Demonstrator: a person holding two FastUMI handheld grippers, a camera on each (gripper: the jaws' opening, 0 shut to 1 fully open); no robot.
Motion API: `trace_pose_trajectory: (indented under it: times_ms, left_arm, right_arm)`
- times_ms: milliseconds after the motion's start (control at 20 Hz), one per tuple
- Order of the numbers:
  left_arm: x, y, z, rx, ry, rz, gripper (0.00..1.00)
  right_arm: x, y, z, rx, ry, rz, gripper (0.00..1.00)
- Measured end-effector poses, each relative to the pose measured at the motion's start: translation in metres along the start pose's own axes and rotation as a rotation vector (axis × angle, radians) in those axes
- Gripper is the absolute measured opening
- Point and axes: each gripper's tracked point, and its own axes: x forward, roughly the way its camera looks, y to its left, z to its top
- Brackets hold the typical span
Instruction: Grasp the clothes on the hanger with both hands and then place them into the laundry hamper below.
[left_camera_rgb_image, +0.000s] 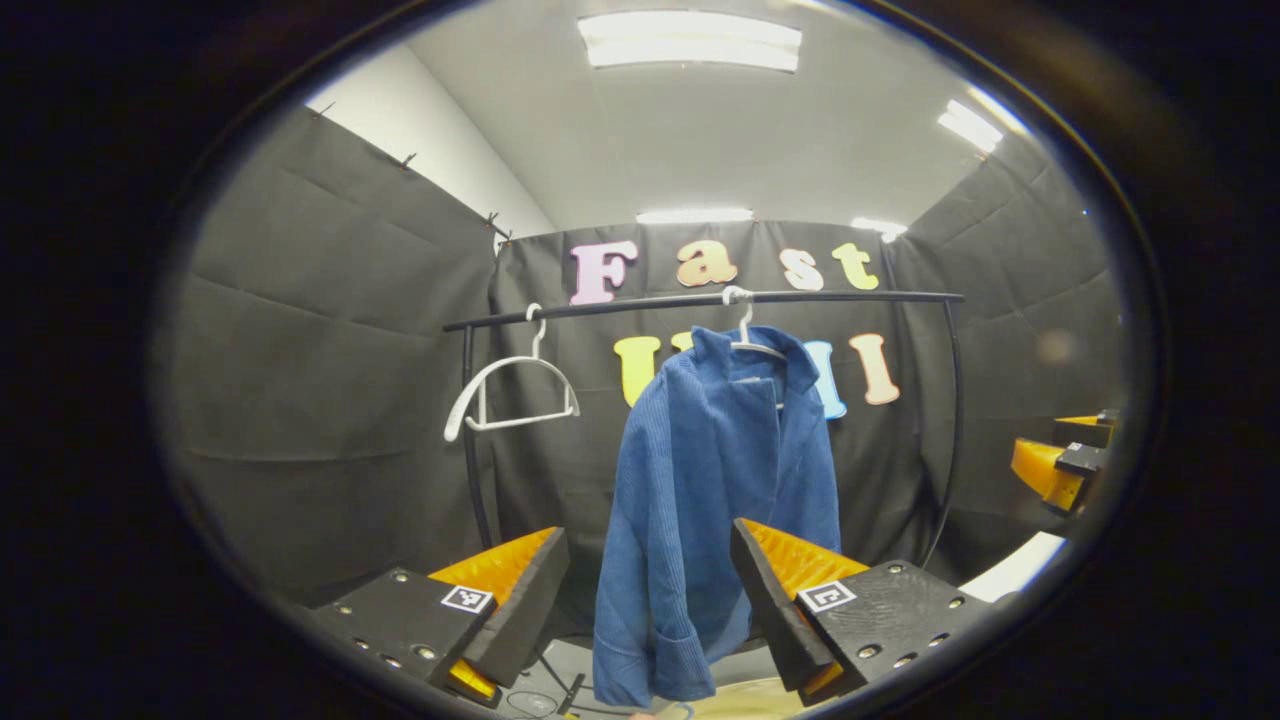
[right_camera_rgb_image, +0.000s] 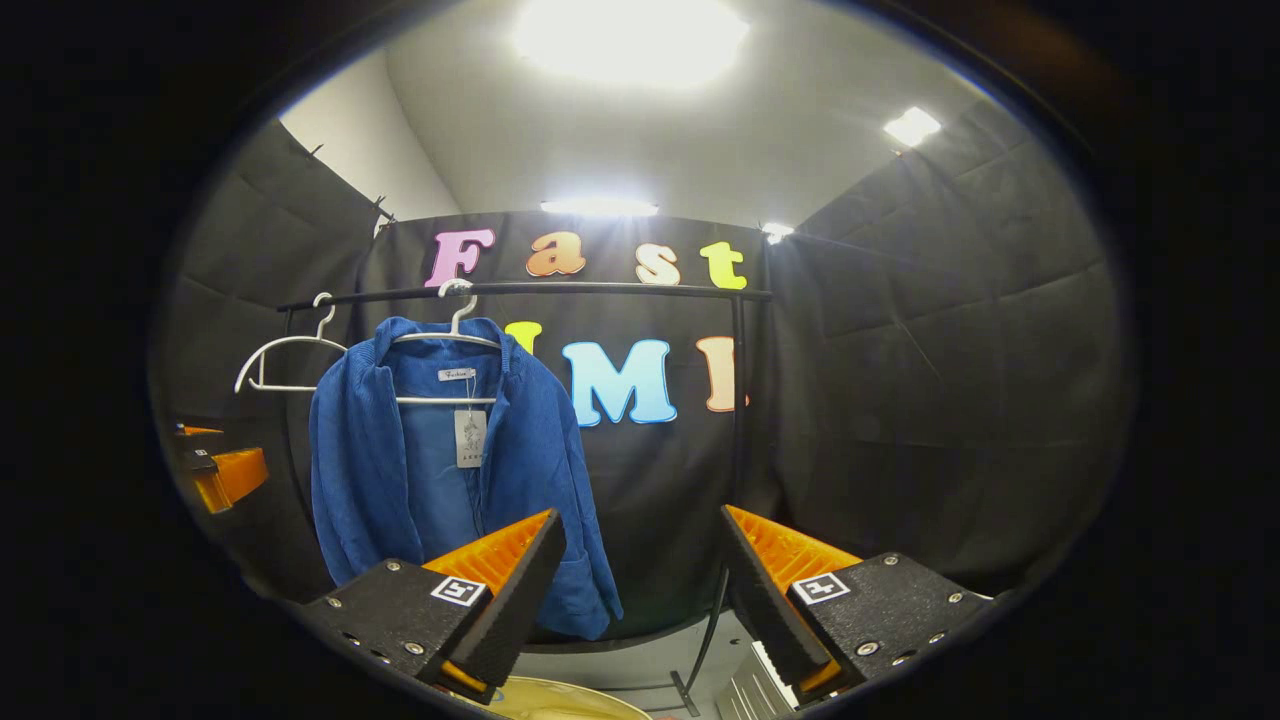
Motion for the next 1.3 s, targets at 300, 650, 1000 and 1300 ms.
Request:
trace_pose_trajectory:
  times_ms: [300,650,1000,1300]
  left_arm:
    - [0.002,0.005,0.002,0.010,-0.008,0.004,0.98]
    - [0.004,0.015,0.004,0.013,-0.006,0.004,0.94]
    - [0.016,0.026,0.022,0.014,-0.036,-0.011,0.99]
    - [0.024,0.019,0.043,-0.034,-0.088,-0.066,0.99]
  right_arm:
    - [0.003,0.004,-0.001,0.008,0.005,-0.003,0.95]
    - [0.001,0.010,0.000,0.014,0.003,-0.004,0.95]
    - [0.008,0.030,0.009,0.033,-0.008,0.014,0.95]
    - [0.022,0.045,0.024,0.055,-0.037,0.015,0.95]
